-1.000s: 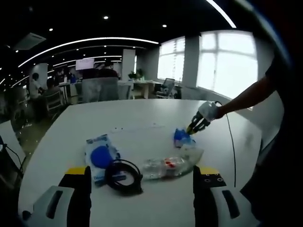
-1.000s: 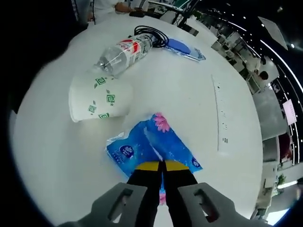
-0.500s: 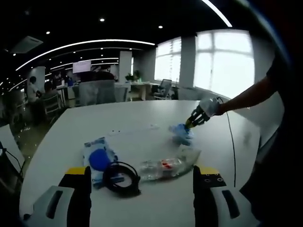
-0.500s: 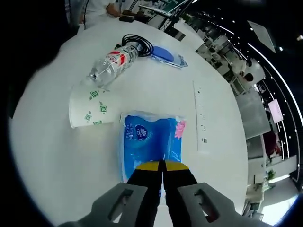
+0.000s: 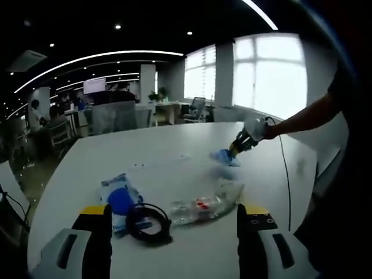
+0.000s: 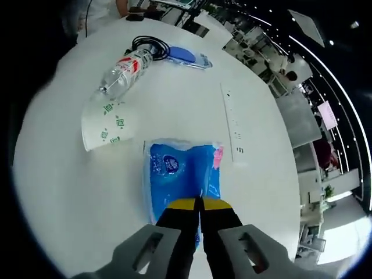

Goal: Arrange the tabletop items into an orderly group along one side of the table until the central work area is clear of visible clutter.

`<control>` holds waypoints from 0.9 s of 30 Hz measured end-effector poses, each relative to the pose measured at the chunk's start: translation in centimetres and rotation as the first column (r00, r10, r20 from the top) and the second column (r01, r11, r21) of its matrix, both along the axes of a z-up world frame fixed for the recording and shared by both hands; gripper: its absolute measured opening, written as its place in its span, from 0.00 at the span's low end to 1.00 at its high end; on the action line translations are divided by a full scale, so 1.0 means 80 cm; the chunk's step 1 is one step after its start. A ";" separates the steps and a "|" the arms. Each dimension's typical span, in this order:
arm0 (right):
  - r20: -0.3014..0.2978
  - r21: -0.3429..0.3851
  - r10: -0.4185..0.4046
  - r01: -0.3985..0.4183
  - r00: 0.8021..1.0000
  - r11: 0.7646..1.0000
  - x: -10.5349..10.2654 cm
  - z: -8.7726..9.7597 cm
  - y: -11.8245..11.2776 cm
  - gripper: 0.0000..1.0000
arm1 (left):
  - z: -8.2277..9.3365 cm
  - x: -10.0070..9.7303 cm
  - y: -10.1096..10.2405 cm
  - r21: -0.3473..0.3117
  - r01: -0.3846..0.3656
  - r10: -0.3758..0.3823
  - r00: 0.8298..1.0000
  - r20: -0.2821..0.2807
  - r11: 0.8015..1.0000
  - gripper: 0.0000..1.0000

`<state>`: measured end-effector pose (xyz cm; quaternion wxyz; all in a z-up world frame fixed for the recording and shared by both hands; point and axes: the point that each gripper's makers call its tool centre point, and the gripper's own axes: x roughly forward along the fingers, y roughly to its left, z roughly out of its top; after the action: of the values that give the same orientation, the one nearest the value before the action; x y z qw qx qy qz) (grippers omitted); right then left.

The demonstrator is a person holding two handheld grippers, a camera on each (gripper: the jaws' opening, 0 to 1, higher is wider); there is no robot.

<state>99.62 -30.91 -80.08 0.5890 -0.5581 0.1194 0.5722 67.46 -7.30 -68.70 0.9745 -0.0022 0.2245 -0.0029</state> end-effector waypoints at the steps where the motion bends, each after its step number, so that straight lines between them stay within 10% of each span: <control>1: 0.006 -0.007 -0.002 0.002 1.000 1.000 0.000 -0.002 -0.001 0.00 | -0.001 0.000 0.000 0.002 0.004 -0.004 1.000 -0.003 1.000 0.87; 15: -0.041 -0.039 -0.136 0.134 0.990 0.990 0.001 -0.051 -0.003 0.00 | 0.000 -0.011 0.002 0.005 -0.005 0.005 1.000 -0.015 1.000 0.87; 27: -0.115 0.013 -0.346 0.350 0.931 0.937 0.008 -0.053 -0.004 0.00 | 0.000 -0.018 0.008 -0.004 -0.022 0.022 1.000 -0.019 1.000 0.87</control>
<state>100.28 -31.25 -84.30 0.6828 -0.4856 0.2392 0.4906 65.99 -6.65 -68.67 0.9722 -0.0067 0.2338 0.0073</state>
